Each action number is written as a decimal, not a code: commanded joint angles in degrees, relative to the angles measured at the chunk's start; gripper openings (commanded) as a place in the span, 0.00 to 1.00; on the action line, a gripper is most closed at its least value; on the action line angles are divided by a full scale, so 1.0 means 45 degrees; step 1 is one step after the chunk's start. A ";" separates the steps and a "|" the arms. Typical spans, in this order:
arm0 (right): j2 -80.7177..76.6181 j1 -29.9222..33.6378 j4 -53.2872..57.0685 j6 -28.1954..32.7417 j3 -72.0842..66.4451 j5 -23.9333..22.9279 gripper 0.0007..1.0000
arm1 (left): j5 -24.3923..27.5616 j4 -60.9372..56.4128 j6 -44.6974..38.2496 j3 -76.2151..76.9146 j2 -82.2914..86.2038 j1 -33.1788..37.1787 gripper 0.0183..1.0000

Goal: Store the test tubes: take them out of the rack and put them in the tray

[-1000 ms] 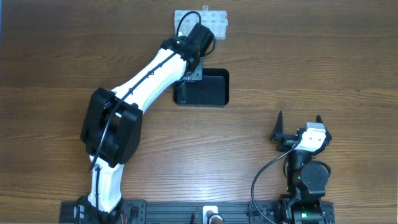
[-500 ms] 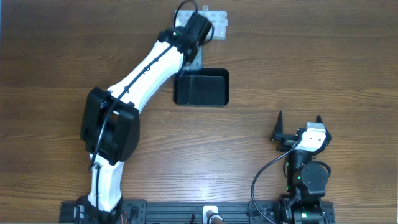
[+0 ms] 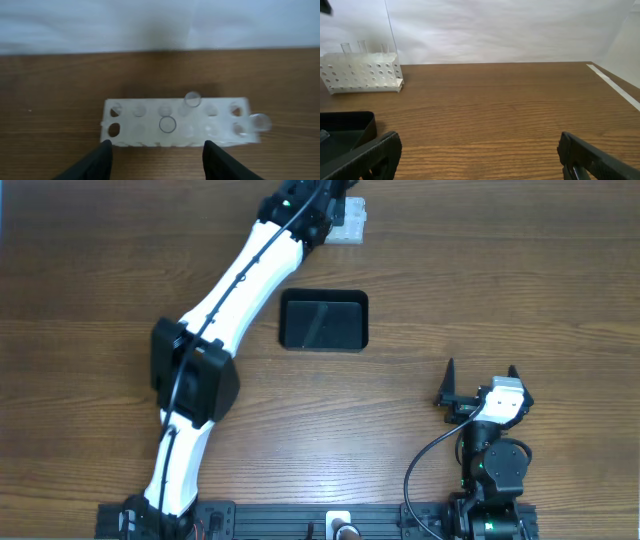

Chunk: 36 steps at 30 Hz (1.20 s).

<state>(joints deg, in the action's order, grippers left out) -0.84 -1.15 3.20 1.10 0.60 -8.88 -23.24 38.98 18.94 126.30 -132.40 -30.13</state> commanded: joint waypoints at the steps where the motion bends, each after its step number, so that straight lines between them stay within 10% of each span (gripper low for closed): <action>1: 0.0102 0.0092 0.0049 -0.0039 -0.0068 0.0053 0.99 | -0.0287 -0.0277 -0.0505 0.0296 -0.0952 0.0170 0.57; 36: 0.0102 0.0092 0.0049 -0.0039 -0.0073 0.0053 0.99 | 0.0214 -0.2016 -0.0602 0.0301 -0.2108 0.0369 0.19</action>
<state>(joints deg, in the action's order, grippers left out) -0.84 -1.15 3.20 1.06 0.60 -8.88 -22.72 30.30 16.69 126.34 -141.12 -28.84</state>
